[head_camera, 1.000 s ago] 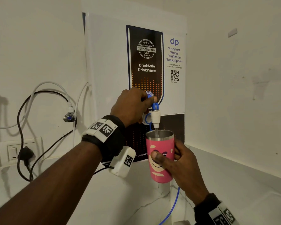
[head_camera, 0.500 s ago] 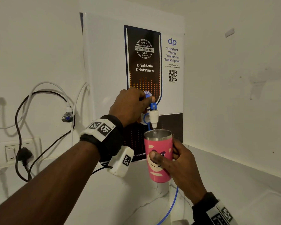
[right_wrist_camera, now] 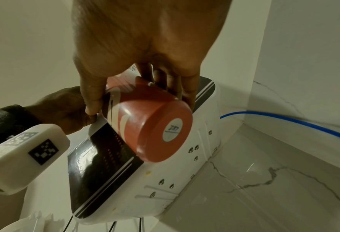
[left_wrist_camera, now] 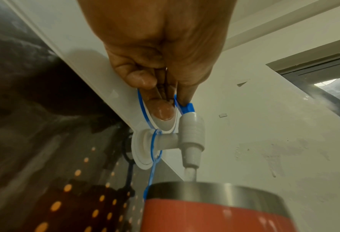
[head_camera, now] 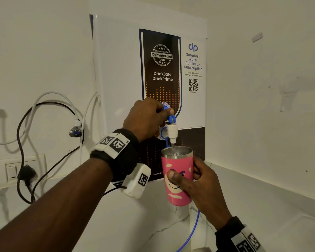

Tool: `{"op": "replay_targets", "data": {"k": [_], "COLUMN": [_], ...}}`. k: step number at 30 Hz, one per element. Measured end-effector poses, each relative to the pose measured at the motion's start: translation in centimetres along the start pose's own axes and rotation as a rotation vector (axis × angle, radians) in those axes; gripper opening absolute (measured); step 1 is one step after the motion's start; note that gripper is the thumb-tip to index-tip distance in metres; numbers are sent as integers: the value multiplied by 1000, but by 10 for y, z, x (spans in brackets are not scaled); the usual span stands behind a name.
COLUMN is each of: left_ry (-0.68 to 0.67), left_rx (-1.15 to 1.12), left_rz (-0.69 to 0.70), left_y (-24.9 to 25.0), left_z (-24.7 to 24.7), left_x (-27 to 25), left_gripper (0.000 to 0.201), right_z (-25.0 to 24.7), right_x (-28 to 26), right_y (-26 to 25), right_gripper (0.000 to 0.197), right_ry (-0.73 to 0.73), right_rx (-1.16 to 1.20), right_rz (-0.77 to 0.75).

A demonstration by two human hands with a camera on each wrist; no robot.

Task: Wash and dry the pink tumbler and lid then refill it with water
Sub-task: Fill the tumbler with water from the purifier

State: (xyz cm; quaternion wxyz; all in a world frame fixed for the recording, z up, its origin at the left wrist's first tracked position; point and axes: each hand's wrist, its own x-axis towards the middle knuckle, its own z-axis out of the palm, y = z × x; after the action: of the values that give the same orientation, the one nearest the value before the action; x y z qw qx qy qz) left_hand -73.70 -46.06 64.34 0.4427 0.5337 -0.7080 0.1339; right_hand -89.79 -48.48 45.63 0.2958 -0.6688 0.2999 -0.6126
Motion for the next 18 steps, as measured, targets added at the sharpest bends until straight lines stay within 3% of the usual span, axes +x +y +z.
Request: {"op": "replay_targets", "data": {"k": [18], "left_ry": [8], "left_rx": [30], "left_rz": [26], "left_y": [0], "left_z": [4], "left_x": [3], "left_gripper": [41], "right_z": [0], "right_x": [0], "right_y": [4], "right_gripper": [53], "right_ry": [1], "right_rx": [-5], "right_rz": [27]}}
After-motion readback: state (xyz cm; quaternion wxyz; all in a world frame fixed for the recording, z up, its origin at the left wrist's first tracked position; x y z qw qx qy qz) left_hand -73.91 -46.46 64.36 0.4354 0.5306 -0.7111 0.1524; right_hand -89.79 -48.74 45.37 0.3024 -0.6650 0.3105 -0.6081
